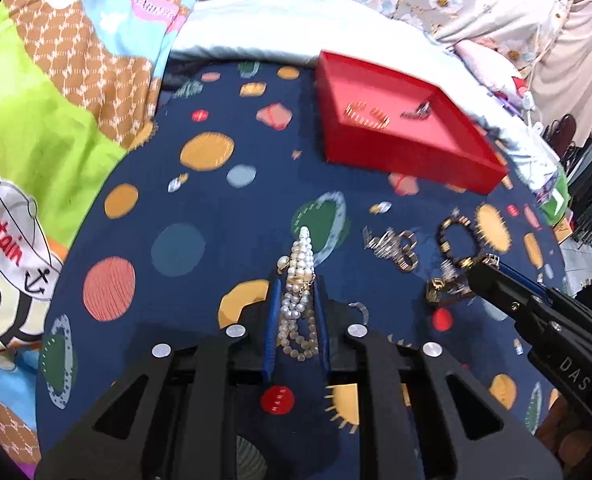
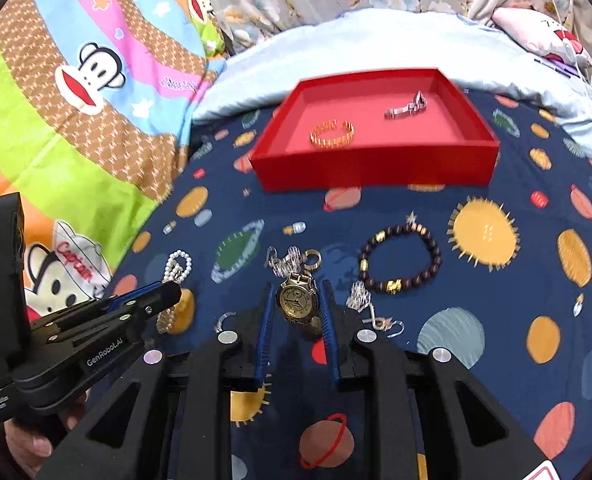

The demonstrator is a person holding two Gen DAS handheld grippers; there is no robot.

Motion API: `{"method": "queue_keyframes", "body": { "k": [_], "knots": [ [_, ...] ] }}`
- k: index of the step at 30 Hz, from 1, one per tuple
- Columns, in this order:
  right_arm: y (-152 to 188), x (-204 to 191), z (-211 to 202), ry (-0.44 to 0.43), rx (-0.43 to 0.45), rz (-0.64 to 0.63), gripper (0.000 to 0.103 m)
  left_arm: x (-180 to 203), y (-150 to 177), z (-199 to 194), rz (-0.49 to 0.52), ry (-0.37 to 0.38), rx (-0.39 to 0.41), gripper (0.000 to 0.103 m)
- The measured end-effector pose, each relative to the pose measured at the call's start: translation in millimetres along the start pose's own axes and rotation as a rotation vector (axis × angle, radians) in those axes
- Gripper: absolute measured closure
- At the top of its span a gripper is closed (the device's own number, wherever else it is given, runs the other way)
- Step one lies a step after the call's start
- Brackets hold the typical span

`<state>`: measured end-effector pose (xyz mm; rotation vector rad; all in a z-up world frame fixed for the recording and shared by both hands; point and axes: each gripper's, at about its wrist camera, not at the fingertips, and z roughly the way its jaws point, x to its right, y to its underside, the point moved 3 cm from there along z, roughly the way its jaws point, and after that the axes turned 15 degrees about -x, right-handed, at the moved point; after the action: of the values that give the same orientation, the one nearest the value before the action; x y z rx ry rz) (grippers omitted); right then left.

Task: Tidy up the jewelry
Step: 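Carry pearls and gold watch into the red tray and open both tools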

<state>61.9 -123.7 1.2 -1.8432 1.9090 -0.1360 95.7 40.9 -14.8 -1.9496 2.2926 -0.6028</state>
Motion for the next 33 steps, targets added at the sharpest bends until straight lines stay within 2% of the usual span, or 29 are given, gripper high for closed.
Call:
{"method": "queue_keyframes", "body": {
  "k": [11, 18, 24, 33],
  "knots": [
    [-21.6, 3.8, -55.6, 0.0, 0.112, -0.01, 0.082, 23.8, -26.2, -48.0, 0.057, 0.048, 0.106, 0.088],
    [-49.7, 26.2, -78.7, 0.017, 0.16, 0.001, 0.082, 36.6, -64.1, -62.4, 0.085, 0.063, 0.154, 0.088],
    [-91.0, 50.3, -78.1, 0.036, 0.171, 0.006, 0.082, 49.0, -107.2, -59.5, 0.11, 0.058, 0.18, 0.088],
    [-174.1, 77.3, -49.6, 0.049, 0.184, 0.002, 0.082, 79.7, -186.9, -29.1, 0.152, 0.057, 0.204, 0.088]
  ]
}}
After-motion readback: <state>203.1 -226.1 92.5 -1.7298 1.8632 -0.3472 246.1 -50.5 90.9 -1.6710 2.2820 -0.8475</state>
